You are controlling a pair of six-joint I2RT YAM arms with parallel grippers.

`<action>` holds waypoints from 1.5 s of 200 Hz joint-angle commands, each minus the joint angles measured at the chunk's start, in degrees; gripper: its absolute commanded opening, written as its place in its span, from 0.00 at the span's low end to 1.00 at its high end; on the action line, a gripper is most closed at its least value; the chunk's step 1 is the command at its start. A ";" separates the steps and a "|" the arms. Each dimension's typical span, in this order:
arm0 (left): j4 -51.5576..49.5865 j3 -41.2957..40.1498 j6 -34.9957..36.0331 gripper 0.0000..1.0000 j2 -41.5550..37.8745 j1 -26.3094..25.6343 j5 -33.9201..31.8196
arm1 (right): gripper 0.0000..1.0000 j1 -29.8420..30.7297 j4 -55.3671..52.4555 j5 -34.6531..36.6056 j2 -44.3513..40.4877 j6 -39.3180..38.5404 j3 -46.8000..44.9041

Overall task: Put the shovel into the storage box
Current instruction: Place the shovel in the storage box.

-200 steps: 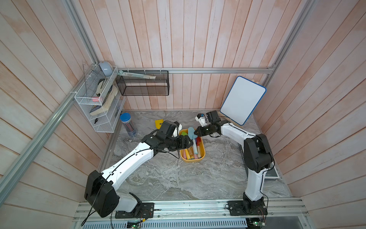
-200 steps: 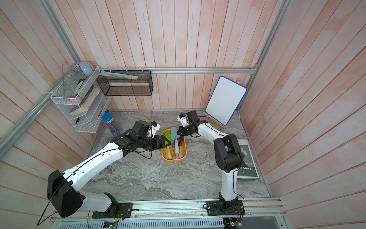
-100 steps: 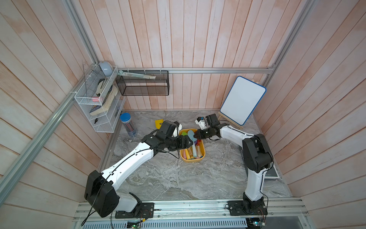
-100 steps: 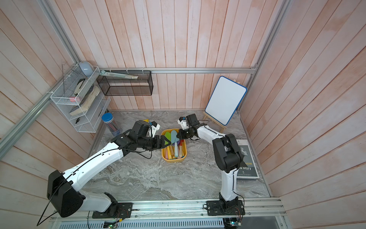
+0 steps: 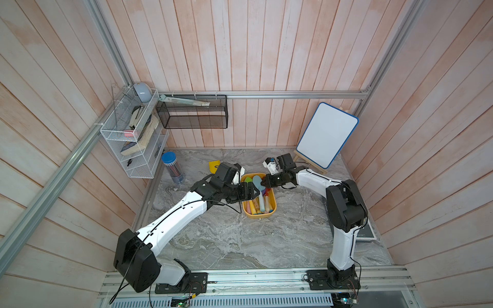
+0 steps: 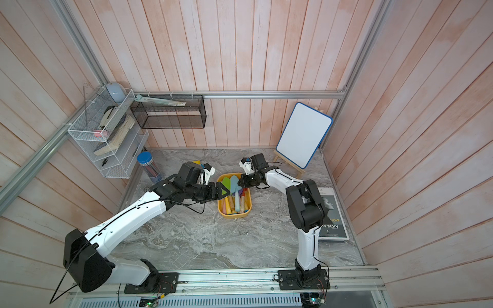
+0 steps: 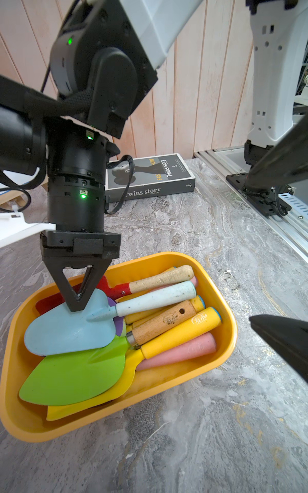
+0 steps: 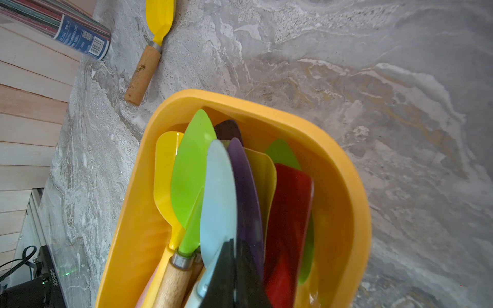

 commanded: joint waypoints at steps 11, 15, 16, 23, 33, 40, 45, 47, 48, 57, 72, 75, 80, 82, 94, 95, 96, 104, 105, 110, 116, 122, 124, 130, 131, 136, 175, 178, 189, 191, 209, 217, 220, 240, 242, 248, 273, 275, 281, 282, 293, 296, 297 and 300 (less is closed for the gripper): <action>-1.04 0.03 0.93 0.80 0.10 0.39 -1.11 | 0.12 0.37 -0.39 1.45 1.46 -0.13 -0.66; -1.09 0.03 0.95 0.80 0.12 0.39 -1.14 | 0.13 0.34 -0.47 1.54 1.47 -0.13 -0.60; -1.11 0.03 0.94 0.80 0.13 0.39 -1.15 | 0.13 0.34 -0.51 1.50 1.43 -0.13 -0.60; -1.16 0.14 0.93 0.80 0.13 0.39 -1.21 | 0.15 0.34 -0.68 1.68 1.38 -0.20 -0.55; -1.39 0.12 0.93 0.80 0.06 0.40 -1.36 | 0.17 0.34 -0.92 1.85 1.30 -0.22 -0.41; -1.56 0.24 0.93 0.80 0.06 0.39 -1.40 | 0.19 0.39 -1.18 1.91 1.30 -0.30 -0.29; -1.70 0.28 0.94 0.80 0.04 0.40 -1.49 | 0.20 0.34 -1.41 2.09 1.21 -0.31 -0.18; -1.74 0.29 0.93 0.80 0.04 0.39 -1.50 | 0.20 0.38 -1.52 2.14 1.21 -0.35 -0.16; -1.79 0.29 0.93 0.80 0.00 0.35 -1.59 | 0.20 0.41 -1.53 2.15 1.21 -0.37 -0.03; -2.03 0.38 0.93 0.80 0.01 0.39 -1.81 | 0.21 0.47 -1.88 2.39 1.04 -0.46 0.14; -2.63 0.60 0.93 0.80 0.04 0.39 -2.24 | 0.22 0.52 -2.46 2.82 0.62 -0.56 0.44; -2.77 0.65 1.01 0.80 0.03 0.39 -2.38 | 0.23 0.56 -2.51 2.79 0.48 -0.57 0.57; -2.96 0.71 0.93 0.80 0.00 0.44 -2.62 | 0.23 0.65 -2.75 2.95 0.27 -0.57 0.62; -3.15 0.77 0.86 0.80 0.03 0.40 -2.81 | 0.23 0.61 -2.82 3.08 0.18 -0.57 0.63; -3.84 0.97 0.84 0.80 0.10 0.39 -3.55 | 0.24 0.69 -3.28 3.72 -0.47 -0.57 0.96; -3.94 1.07 0.84 0.80 0.12 0.39 -3.67 | 0.24 0.69 -3.34 3.78 -0.51 -0.57 1.02; -3.94 1.08 0.84 0.80 0.12 0.39 -3.77 | 0.24 0.74 -3.41 3.85 -0.57 -0.57 1.04; -4.61 1.14 0.84 0.80 0.20 0.39 -4.49 | 0.24 0.79 -4.03 4.52 -1.00 -0.57 1.29; -4.63 1.15 0.84 0.80 0.21 0.44 -4.58 | 0.24 0.83 -4.16 4.62 -1.04 -0.57 1.40; -5.07 1.26 0.84 0.80 0.30 0.39 -5.16 | 0.25 0.91 -4.62 5.12 -1.31 -0.57 1.57; -5.53 1.27 0.84 0.80 0.47 0.44 -6.00 | 0.25 1.02 -5.32 6.04 -1.70 -0.61 1.90; -5.94 1.28 0.78 0.80 0.68 0.58 -6.83 | 0.25 1.13 -6.11 7.08 -2.01 -0.66 2.19; -6.14 1.29 0.76 0.80 0.77 0.57 -7.14 | 0.25 1.20 -6.41 7.43 -2.17 -0.66 2.28; -6.56 1.17 0.75 0.80 1.07 0.73 -7.94 | 0.25 1.43 -7.15 8.50 -2.59 -0.70 2.60; -6.57 1.17 0.75 0.80 1.13 0.78 -8.02 | 0.25 1.46 -7.25 8.71 -2.67 -0.72 2.63; -7.04 1.09 0.75 0.80 1.41 0.94 -8.65 | 0.25 1.68 -7.78 9.74 -3.08 -0.76 2.81; -7.42 -0.23 0.67 0.80 3.52 3.74 -11.54 | 0.26 2.54 -9.79 13.86 -6.58 0.08 2.75; -7.46 -0.31 0.67 0.80 3.63 4.10 -11.59 | 0.26 2.54 -9.81 13.97 -6.87 0.17 2.70; -7.59 -0.31 0.88 0.80 4.44 5.30 -12.25 | 0.26 2.62 -9.90 14.19 -7.92 0.47 2.44; -7.65 -0.21 0.92 0.80 4.57 5.57 -12.40 | 0.26 2.67 -9.97 14.20 -8.06 0.48 2.47; -8.48 0.72 1.59 0.80 5.89 7.61 -13.89 | 0.26 2.71 -10.35 14.75 -9.73 0.90 2.30; -9.02 1.35 1.93 0.81 6.49 8.58 -14.50 | 0.26 2.77 -10.47 15.07 -10.44 1.08 2.22; -9.20 1.61 2.00 0.80 6.87 9.00 -14.77 | 0.26 2.80 -10.51 15.19 -10.74 1.10 2.14; -10.22 3.09 2.90 0.80 9.29 11.48 -15.59 | 0.26 2.89 -10.47 15.44 -12.87 1.77 1.46; -10.28 3.23 2.94 0.80 9.54 11.69 -15.68 | 0.26 2.84 -10.46 15.46 -13.10 1.84 1.37; -10.54 3.68 3.16 0.81 10.31 12.34 -15.86 | 0.26 2.87 -10.39 15.56 -13.75 2.09 0.99; -11.25 5.83 4.22 0.80 13.80 14.65 -17.26 | 0.26 2.97 -9.50 15.53 -16.85 3.32 -1.23; -11.31 6.11 4.37 0.80 14.10 14.81 -17.30 | 0.26 2.98 -9.43 15.52 -17.17 3.48 -1.48; -11.29 6.72 4.78 0.80 15.08 15.49 -17.45 | 0.26 2.98 -9.01 15.53 -18.06 3.90 -2.35; -11.27 6.76 4.83 0.81 15.25 15.59 -17.47 | 0.26 2.98 -8.97 15.57 -18.18 3.95 -2.53; -11.14 8.48 5.51 0.81 17.39 17.10 -17.88 | 0.26 2.98 -8.05 15.35 -19.55 4.77 -4.16; -11.10 9.00 5.64 0.81 18.10 17.52 -17.93 | 0.26 2.98 -7.73 15.31 -19.85 5.04 -4.59; -11.13 9.22 5.70 0.81 18.34 17.66 -17.97 | 0.26 2.98 -7.63 15.33 -20.00 5.14 -4.75; -11.12 9.74 5.83 0.81 19.02 18.13 -18.06 | 0.26 2.98 -7.30 15.30 -20.32 5.41 -5.06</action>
